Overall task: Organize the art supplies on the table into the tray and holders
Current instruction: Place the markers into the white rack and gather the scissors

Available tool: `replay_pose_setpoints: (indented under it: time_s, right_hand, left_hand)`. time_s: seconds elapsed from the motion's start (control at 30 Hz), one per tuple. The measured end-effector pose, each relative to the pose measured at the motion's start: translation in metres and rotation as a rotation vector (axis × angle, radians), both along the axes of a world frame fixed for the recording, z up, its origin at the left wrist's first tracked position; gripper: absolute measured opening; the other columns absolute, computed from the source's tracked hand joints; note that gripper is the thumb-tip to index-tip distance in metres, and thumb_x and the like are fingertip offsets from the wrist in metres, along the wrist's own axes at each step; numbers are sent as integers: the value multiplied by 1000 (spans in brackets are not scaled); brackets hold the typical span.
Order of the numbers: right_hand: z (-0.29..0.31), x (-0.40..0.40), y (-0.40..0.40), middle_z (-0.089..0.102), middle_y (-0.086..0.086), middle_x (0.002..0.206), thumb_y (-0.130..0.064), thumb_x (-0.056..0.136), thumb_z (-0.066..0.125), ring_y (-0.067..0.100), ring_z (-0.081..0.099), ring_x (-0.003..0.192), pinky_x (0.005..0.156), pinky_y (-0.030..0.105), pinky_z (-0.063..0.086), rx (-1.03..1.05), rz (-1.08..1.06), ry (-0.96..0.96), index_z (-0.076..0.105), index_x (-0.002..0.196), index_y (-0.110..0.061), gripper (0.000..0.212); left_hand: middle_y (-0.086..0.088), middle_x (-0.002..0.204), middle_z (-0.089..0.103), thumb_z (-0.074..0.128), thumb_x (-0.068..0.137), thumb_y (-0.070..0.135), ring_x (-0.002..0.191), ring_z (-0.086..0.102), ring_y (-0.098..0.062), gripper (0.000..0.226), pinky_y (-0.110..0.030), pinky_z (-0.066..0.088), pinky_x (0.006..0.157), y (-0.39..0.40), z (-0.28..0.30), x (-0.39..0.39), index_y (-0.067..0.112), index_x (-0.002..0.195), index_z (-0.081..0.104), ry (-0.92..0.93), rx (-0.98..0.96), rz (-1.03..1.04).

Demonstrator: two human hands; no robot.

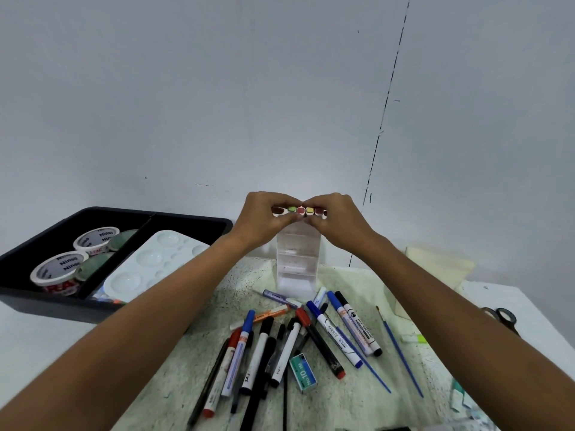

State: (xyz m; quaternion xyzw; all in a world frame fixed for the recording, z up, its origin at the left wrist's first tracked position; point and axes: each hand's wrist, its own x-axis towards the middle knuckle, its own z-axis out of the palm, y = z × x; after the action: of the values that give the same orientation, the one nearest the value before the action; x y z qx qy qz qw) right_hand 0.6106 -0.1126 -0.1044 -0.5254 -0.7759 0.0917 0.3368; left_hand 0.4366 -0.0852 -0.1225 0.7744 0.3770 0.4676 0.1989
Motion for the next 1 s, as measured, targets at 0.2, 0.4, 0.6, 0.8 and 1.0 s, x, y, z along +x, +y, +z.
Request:
replay_pose_setpoints:
  time_s: [0.2,0.4,0.6,0.8,1.0]
  right_hand:
    - [-5,1,-9,67,6,119,-13,89,64,15,58,107,92,19,39,77,-43,55,65,122,-9,33]
    - [-65,9,-59,68,6,105,-6,86,56,18,59,103,89,27,47,321,-67,154,70,105,-7,24]
    - [-175,15,-104,54,5,138,-39,92,48,26,46,131,107,40,40,-218,53,-193,55,136,-19,49]
    - [-205,28,-107,63,11,127,-4,80,63,37,57,120,95,55,50,-55,15,-238,69,117,-13,38]
    - [-190,27,-99,69,10,108,-6,76,58,32,63,104,89,42,50,50,-88,-141,75,95,-8,26]
  left_hand:
    - [3,112,68,79,79,26,108,61,-12,42,-40,52,91,-2,-9,-3,16,118,68,68,93,101]
    - [1,94,58,73,77,15,95,49,-13,20,-23,39,80,-59,-75,-11,12,94,64,114,222,220]
    - [-3,150,38,33,83,72,142,25,-30,75,-51,26,113,-101,-172,-33,28,142,44,674,-198,94]
    - [-6,143,49,12,93,69,142,30,-33,78,-58,35,105,-122,-187,-43,20,129,60,746,-140,129]
    - [-3,132,58,37,91,54,130,45,-26,56,-51,37,105,-114,-182,-57,17,124,63,624,-130,160]
